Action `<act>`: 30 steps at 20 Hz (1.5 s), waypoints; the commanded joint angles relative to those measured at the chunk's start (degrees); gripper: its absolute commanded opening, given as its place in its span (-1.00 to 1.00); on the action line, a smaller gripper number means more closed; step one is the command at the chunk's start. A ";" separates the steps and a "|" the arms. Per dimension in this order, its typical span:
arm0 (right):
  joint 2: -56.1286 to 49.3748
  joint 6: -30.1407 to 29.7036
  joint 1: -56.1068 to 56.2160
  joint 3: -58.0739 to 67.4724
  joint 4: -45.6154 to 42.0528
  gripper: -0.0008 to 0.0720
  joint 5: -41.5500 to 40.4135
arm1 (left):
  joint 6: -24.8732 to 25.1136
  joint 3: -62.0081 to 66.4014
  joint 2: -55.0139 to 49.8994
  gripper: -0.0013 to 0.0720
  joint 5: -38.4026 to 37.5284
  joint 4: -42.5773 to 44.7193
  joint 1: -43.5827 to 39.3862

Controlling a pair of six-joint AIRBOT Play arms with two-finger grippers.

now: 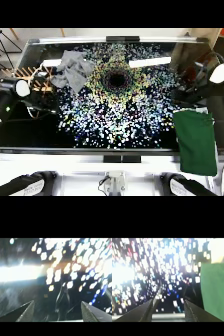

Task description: Fold the shirts.

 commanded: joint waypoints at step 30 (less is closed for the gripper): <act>3.48 -3.56 0.02 0.11 2.36 0.42 -2.97 | 1.44 32.54 -11.98 -0.88 27.91 -29.31 -1.92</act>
